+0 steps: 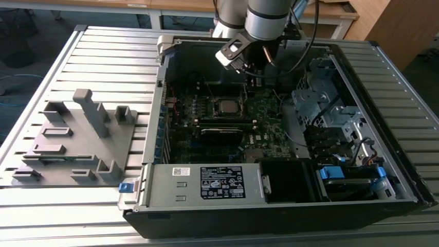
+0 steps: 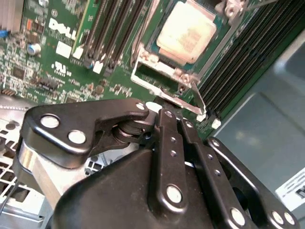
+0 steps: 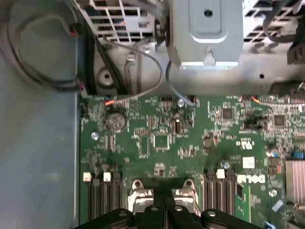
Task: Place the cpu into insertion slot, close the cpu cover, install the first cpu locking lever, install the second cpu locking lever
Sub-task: 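Close the cpu cover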
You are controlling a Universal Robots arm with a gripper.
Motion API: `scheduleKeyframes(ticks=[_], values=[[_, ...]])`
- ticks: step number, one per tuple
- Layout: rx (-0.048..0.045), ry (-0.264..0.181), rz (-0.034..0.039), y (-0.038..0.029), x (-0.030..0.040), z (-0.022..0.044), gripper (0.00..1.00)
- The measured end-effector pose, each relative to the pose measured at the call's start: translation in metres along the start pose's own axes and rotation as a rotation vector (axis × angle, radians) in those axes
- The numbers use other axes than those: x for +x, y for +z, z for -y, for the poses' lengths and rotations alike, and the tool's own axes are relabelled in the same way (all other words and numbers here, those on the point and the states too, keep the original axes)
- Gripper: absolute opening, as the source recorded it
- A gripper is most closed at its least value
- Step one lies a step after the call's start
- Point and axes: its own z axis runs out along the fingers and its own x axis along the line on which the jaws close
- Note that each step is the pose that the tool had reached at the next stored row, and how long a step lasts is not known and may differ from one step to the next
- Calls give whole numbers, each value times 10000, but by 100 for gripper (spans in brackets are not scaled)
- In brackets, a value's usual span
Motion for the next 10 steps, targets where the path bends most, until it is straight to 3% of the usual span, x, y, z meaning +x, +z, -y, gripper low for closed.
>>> scheduleKeyframes(ticks=[7,10], values=[[-36,0,-1,2,-25,174,10],[-42,1,-3,3,-28,205,10]])
